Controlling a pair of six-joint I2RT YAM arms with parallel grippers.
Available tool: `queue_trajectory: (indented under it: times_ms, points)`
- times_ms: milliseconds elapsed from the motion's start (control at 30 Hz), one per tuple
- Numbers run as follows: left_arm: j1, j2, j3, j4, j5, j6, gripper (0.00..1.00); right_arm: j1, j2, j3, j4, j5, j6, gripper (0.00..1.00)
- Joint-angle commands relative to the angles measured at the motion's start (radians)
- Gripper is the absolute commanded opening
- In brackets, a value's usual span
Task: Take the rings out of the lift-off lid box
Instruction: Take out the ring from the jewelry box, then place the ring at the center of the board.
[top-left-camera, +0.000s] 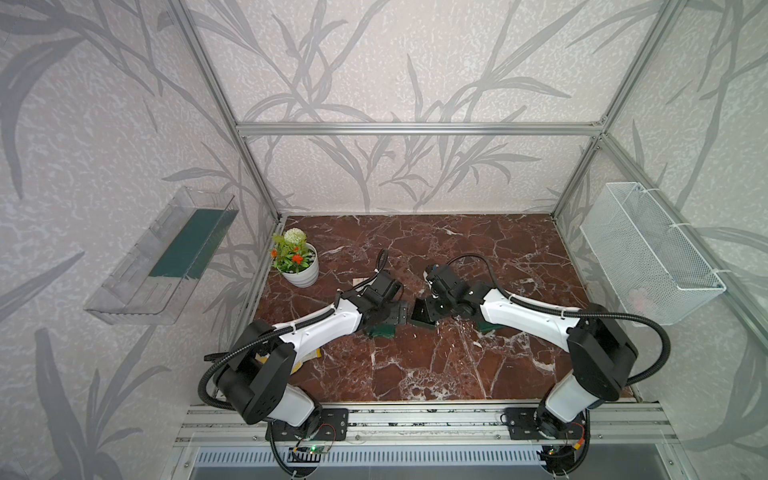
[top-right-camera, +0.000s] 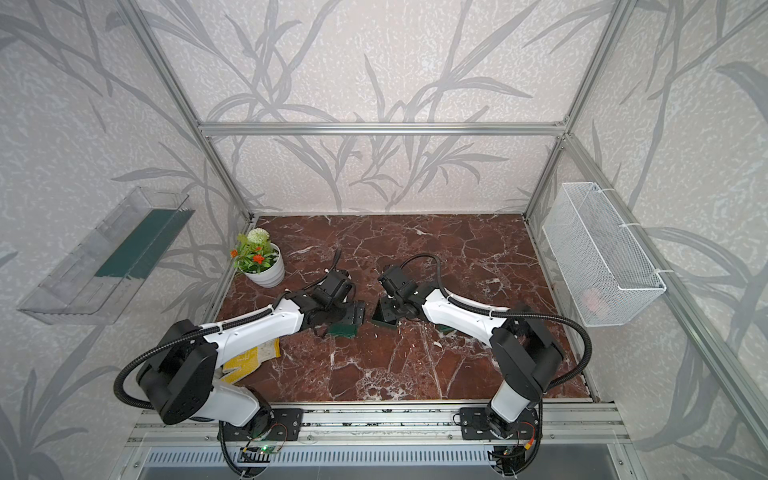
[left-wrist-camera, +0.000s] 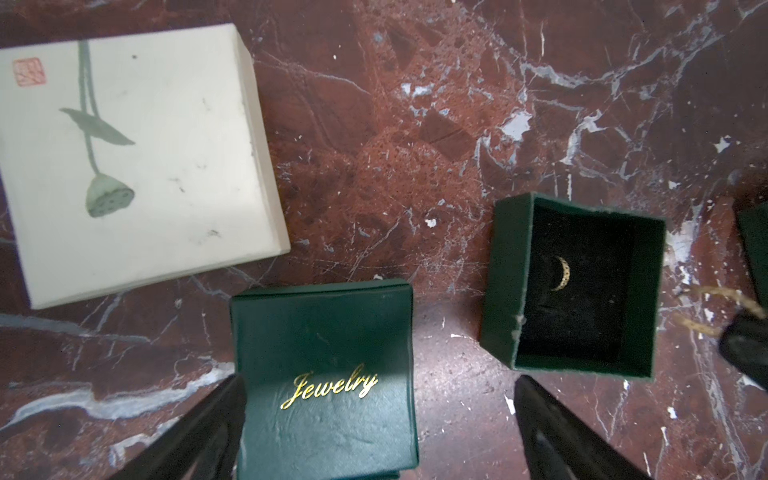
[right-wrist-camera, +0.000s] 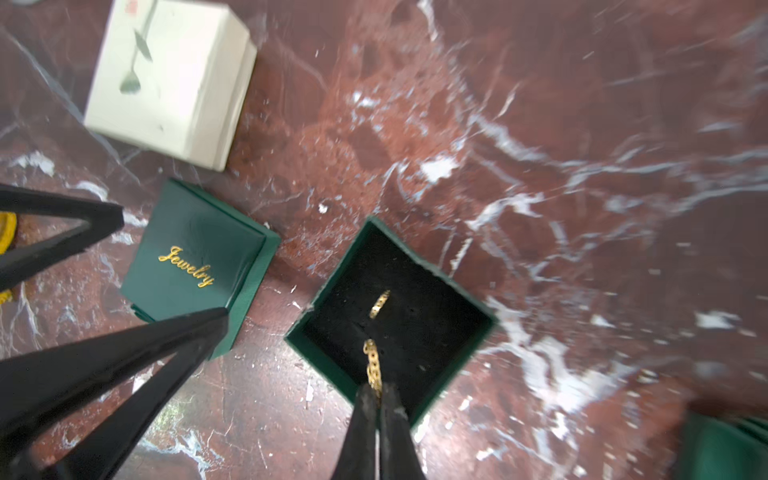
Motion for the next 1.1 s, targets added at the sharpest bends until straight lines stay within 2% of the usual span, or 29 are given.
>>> queue_trajectory:
  times_ms: [0,400,600,833,1067]
  points:
    - [0.0,-0.057,0.045,0.025,0.013,0.017,0.98,-0.042,-0.068,0.011,-0.103,0.062,0.049,0.01]
    - [0.0,-0.1,0.069,0.178,0.122,0.037,0.99,-0.4,-0.295,-0.187,-0.253,0.091,0.126,0.0]
    - [0.001,-0.099,0.077,0.19,0.125,0.032,0.99,-0.538,-0.3,-0.243,-0.283,0.096,0.151,0.0]
    - [0.006,-0.096,0.081,0.182,0.127,0.03,0.99,-0.635,-0.254,-0.231,-0.283,0.08,0.107,0.0]
    - [0.011,-0.093,0.086,0.178,0.12,0.028,0.99,-0.654,-0.139,-0.209,-0.229,0.035,0.076,0.0]
